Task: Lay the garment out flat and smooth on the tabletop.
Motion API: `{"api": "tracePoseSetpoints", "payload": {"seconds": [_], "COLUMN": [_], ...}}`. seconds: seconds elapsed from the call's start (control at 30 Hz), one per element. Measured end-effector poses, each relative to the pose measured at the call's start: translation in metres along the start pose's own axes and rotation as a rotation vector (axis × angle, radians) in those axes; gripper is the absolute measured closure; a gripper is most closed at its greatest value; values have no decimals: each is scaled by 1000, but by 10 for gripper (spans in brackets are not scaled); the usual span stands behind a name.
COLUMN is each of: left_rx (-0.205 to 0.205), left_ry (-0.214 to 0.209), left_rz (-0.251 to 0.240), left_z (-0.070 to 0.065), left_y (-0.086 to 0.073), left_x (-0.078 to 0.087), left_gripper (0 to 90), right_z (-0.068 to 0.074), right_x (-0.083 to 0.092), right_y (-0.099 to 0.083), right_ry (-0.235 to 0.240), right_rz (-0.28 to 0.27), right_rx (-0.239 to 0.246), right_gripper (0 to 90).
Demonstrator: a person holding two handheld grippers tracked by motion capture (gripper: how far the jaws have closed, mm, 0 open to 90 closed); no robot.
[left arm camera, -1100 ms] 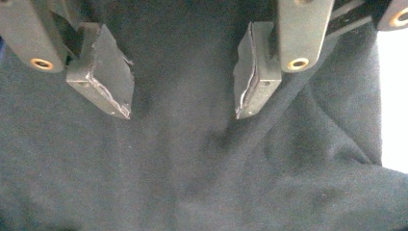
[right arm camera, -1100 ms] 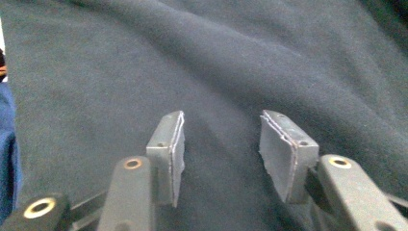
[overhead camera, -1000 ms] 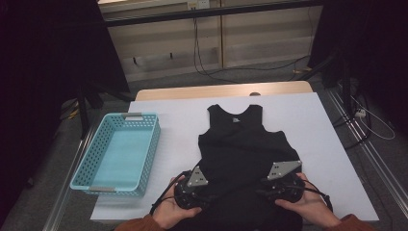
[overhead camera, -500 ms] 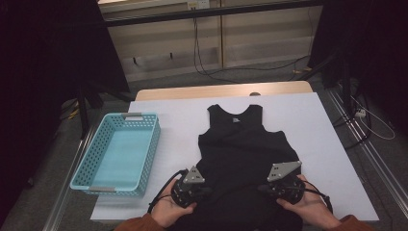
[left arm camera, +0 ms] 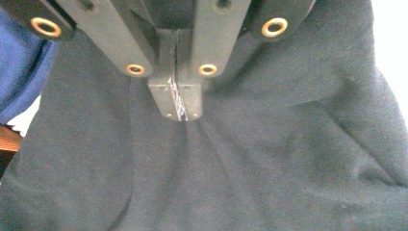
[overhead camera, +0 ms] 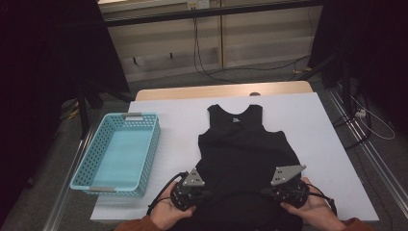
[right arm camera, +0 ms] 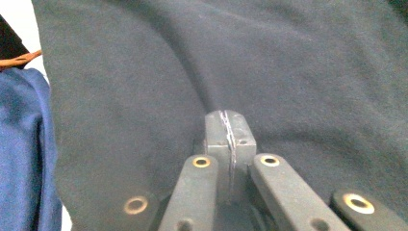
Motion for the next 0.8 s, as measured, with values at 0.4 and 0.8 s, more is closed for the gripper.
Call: {"api": "tracePoseSetpoints", "payload": {"seconds": [0.4,0.8], "left_rx": [-61,-41], "left_ry": [76,21], "left_rz": [5,34], "left_z": [-1,-3], "left_y": [-1,-4], "left_x": [-5,2], "left_gripper": [459,894], "right_z": [0,2], "right_x": [-1,-1], "right_y": [1,0], "right_ry": [0,-1], "right_rz": [-6,-2], "right_rx": [-5,-2], "right_gripper": [900,900]}}
Point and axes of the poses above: each handheld gripper's, and its own axes: x roughly backward along the jaws, y roughly out of its top, z roughly to its left, the point moved 5 cm from there along -x, roughly forward along the jaws, and after that the axes turned 9 degrees about -x, right-handed, at the moved point
